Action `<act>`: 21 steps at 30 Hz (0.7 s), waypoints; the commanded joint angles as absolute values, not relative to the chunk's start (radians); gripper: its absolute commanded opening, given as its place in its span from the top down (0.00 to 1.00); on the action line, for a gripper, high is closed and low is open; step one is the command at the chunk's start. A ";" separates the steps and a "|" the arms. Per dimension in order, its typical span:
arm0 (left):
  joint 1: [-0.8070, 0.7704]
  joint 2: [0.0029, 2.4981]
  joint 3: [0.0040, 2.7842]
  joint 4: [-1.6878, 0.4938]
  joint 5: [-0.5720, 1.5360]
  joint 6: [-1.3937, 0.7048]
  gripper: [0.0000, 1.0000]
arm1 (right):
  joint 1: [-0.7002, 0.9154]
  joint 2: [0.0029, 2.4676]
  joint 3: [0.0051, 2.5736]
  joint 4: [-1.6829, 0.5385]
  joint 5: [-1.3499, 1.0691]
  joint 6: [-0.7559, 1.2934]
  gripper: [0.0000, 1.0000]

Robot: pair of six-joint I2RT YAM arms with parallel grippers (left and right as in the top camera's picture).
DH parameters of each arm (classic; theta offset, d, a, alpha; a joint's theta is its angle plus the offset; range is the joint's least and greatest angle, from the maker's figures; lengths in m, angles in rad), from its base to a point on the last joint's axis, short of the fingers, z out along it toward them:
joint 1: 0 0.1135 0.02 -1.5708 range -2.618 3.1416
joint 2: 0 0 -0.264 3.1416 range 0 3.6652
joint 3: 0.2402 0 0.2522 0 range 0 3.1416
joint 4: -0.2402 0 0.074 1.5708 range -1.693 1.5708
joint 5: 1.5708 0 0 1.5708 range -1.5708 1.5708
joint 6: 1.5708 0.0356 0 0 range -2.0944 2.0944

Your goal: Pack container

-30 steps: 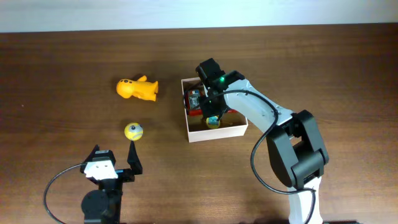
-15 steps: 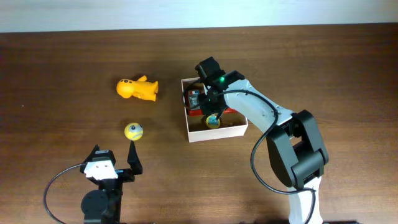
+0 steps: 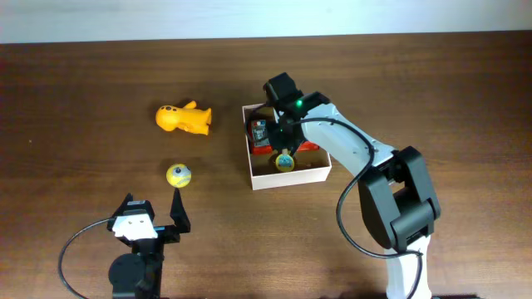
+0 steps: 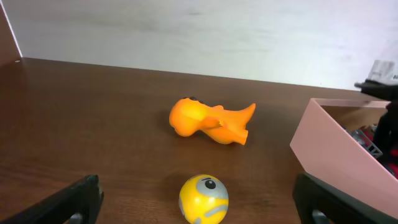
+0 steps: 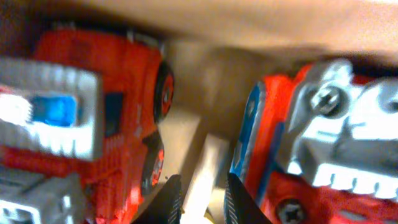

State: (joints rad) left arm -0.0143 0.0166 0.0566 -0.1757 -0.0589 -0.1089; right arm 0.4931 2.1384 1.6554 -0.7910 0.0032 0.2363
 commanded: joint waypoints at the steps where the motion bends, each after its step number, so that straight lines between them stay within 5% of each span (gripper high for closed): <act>1: -0.010 0.014 0.051 -0.173 -0.048 -0.111 0.01 | 0.479 2.135 1.695 -0.788 0.012 0.248 0.81; 21: -0.010 0.014 0.051 -0.173 -0.048 -0.111 0.01 | 0.477 2.135 1.704 -0.926 -0.088 0.249 0.82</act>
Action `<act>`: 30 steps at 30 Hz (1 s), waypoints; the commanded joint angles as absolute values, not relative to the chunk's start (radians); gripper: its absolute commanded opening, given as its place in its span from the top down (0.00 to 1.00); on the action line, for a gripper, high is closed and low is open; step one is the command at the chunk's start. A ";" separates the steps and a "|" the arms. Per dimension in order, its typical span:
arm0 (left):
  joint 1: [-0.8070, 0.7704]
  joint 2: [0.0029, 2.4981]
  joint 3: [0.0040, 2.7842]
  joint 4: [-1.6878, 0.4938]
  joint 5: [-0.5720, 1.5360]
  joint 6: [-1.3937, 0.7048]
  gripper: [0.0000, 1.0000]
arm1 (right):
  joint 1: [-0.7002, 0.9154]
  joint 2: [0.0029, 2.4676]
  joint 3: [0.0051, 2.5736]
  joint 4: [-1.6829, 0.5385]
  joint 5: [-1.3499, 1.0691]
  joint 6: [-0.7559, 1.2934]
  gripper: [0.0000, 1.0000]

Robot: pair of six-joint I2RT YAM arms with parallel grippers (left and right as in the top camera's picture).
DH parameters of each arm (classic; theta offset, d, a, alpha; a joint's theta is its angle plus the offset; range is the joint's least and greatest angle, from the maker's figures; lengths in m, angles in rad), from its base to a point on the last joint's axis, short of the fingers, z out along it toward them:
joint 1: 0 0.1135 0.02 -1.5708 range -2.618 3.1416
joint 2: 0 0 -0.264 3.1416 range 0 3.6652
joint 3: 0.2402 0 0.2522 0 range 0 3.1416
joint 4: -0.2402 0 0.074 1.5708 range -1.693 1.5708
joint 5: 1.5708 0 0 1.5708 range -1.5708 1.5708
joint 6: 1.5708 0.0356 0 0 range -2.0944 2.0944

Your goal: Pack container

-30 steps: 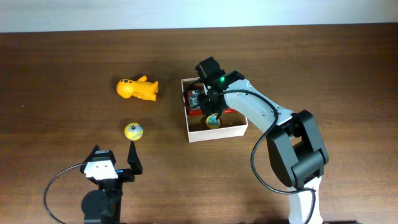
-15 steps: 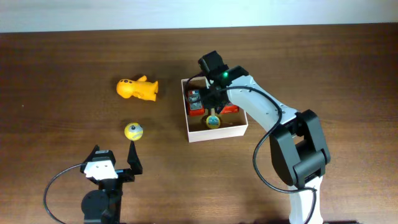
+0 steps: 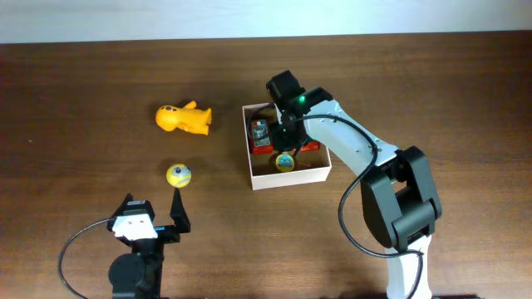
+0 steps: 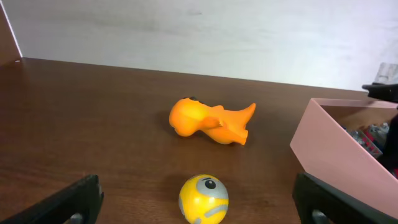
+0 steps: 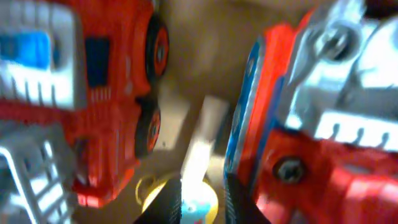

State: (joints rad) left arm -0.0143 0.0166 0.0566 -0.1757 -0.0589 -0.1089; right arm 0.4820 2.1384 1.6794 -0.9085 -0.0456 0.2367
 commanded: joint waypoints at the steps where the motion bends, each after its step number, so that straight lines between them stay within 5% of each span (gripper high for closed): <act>1: -0.010 0.014 0.051 -0.173 -0.048 -0.111 0.01 | 0.477 2.135 1.704 -0.936 -0.101 0.249 0.81; 30: -0.010 0.014 0.051 -0.173 -0.048 -0.111 0.01 | 0.477 2.135 1.619 -0.947 -0.130 0.242 0.87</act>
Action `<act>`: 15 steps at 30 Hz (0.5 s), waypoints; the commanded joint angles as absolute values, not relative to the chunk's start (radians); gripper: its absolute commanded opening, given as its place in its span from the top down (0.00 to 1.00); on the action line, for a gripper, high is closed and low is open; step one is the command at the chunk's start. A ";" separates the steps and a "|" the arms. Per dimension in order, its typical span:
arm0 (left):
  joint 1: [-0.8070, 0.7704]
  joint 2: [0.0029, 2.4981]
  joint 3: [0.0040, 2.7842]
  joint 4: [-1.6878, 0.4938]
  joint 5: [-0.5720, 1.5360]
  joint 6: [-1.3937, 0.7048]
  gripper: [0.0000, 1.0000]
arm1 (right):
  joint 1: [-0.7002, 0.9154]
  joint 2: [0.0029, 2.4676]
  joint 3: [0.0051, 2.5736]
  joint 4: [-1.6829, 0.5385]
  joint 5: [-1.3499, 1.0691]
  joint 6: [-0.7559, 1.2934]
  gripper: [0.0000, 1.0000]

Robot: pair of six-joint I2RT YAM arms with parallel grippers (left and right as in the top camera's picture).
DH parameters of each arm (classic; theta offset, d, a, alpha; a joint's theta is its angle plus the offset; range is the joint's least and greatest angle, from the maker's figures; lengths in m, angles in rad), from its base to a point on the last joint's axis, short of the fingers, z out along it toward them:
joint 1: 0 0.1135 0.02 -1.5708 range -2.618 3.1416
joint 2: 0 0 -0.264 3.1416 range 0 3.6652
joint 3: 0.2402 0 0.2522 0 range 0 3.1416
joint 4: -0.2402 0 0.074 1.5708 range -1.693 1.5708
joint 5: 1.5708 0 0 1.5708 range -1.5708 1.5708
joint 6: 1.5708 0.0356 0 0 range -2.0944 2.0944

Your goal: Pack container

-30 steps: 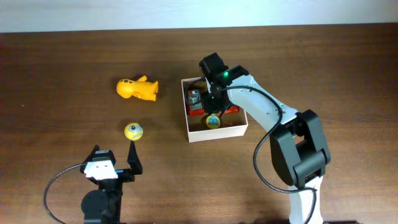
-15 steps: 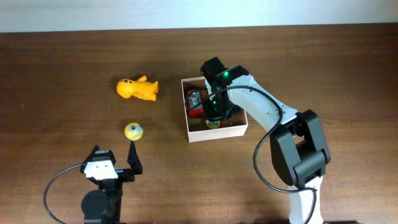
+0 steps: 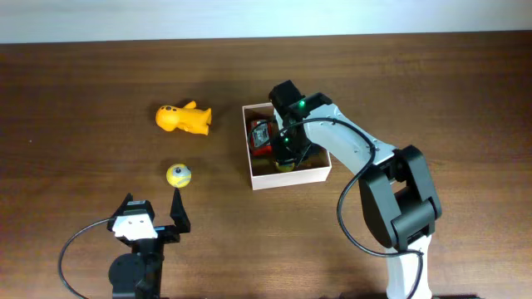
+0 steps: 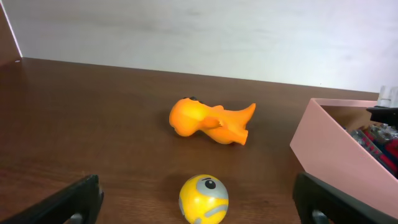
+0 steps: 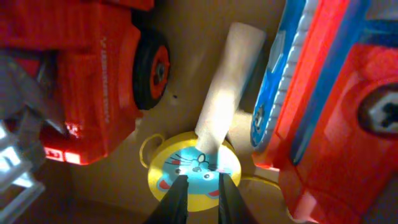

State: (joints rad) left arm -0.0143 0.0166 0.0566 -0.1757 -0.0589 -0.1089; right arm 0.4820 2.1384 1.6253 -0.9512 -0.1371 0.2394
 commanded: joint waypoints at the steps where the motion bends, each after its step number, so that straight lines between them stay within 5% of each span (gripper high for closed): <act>1: -0.010 0.014 0.051 -0.173 -0.048 -0.111 0.01 | 0.477 2.135 1.619 -0.945 -0.125 0.241 0.87; 15: -0.010 0.014 0.051 -0.173 -0.048 -0.111 0.01 | 0.477 2.135 1.608 -0.889 -0.067 0.242 0.86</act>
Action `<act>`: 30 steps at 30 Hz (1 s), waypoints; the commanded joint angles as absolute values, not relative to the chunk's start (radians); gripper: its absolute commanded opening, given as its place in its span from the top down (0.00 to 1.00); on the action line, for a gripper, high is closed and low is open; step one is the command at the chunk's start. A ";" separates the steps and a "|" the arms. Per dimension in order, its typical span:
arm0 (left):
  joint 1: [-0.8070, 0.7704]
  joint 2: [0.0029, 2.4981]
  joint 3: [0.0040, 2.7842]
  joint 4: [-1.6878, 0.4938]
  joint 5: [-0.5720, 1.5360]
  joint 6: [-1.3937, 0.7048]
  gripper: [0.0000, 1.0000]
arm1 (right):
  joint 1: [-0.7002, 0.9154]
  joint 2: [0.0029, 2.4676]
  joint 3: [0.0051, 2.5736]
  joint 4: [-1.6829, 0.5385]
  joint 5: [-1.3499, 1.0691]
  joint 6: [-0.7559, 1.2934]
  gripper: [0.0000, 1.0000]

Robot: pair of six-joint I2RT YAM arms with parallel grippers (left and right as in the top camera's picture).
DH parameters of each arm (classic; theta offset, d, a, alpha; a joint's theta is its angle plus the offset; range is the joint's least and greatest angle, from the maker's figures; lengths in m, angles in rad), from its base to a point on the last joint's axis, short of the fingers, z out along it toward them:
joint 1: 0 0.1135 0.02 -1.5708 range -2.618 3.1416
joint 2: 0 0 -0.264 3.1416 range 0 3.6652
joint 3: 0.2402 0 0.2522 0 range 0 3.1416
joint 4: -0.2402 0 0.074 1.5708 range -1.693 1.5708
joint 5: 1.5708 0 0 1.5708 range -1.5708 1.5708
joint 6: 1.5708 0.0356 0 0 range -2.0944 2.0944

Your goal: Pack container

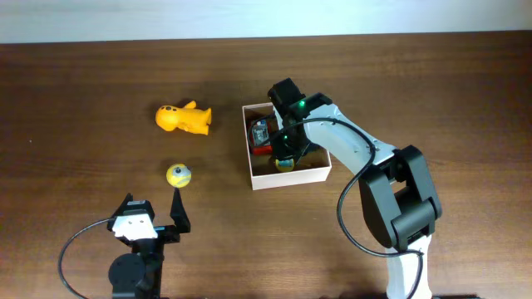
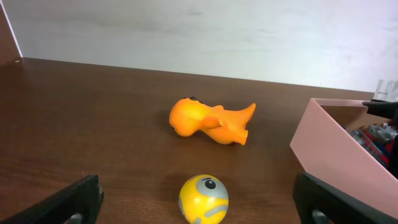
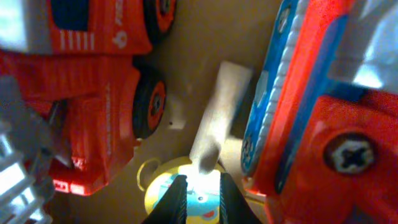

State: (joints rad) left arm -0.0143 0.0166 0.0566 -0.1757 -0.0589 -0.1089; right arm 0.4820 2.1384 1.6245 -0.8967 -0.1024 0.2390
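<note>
A pale open box [image 1: 290, 178] sits mid-table and also shows at the right of the left wrist view [image 2: 336, 149]. My right gripper [image 1: 286, 148] [image 3: 202, 190] reaches down inside it, jaws close together with only a narrow gap. Just beneath its tips lies a yellow disc toy [image 3: 159, 193] with a white handle [image 3: 214, 118]. Red toy trucks lie on either side, left [image 3: 93, 81] and right [image 3: 329, 124]. An orange animal toy [image 1: 184, 119] [image 2: 211, 121] and a yellow ball [image 1: 179, 175] [image 2: 203, 198] lie on the table. My left gripper [image 1: 154, 209] [image 2: 196, 196] stands open just short of the ball.
The brown wooden table [image 1: 83, 100] stretches left and right of the box. A pale wall [image 2: 186, 31] backs the far edge. The right arm [image 1: 357, 149] arcs from the front right over to the box.
In the right wrist view the yellow disc has slid lower, half out of frame, and the trucks fill more of the picture. The left arm and loose toys have not moved.
My right gripper was at the back of the box, between the two red trucks, over the white handle. It then stood further forward with the yellow disc coming into view, then right over the disc. The jaw gap stayed narrow throughout. The left arm stayed still.
</note>
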 commanded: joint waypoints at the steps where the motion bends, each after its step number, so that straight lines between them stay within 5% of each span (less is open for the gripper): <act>1: -0.010 0.014 0.051 -0.173 -0.048 -0.111 0.01 | 0.477 2.135 1.605 -0.885 -0.067 0.242 0.86; 30: -0.010 0.014 0.051 -0.173 -0.048 -0.111 0.01 | 0.476 2.135 1.548 -0.739 -0.014 0.275 0.87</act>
State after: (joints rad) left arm -0.0143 0.0166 0.0566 -0.1757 -0.0589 -0.1089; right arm 0.4820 2.1349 1.5665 -0.7414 -0.0525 0.2619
